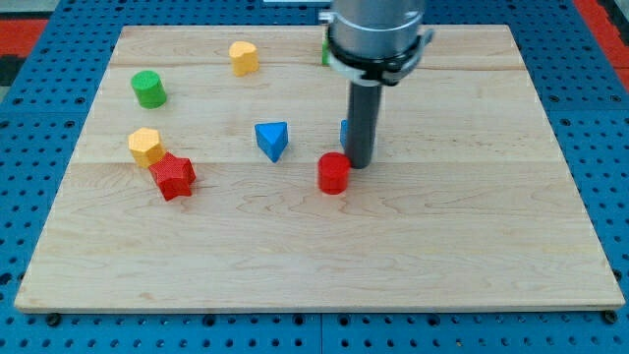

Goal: Keep red blocks in a horizontal line

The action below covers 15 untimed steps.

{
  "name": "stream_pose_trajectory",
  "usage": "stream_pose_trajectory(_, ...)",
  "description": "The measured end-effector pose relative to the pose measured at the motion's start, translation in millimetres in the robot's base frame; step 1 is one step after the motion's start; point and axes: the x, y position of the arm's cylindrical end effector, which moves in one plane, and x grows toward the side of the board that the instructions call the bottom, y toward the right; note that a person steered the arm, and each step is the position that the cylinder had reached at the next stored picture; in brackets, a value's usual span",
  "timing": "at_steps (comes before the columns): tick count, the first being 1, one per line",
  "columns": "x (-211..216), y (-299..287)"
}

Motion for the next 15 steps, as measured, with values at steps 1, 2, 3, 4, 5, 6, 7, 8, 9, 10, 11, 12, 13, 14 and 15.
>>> stream_pose_trajectory(1, 33, -3)
stream_pose_trajectory(2, 43, -10)
stream_pose_trajectory(3, 42, -3)
stream_pose_trajectory(4, 32, -3)
stream_pose_trajectory(5, -2, -3)
stream_pose_trajectory(6, -24, -24)
stream_pose_trajectory(7, -7, -63)
stream_pose_trajectory(8, -5, -102)
stream_pose_trajectory(9, 25, -116)
stream_pose_trajectory(10, 86, -157)
stream_pose_trajectory(11, 115, -225)
stream_pose_trajectory(12, 68, -248)
stream_pose_trajectory(13, 43, -263)
stream_pose_trajectory(14, 11, -265)
stream_pose_trajectory(15, 4, -242)
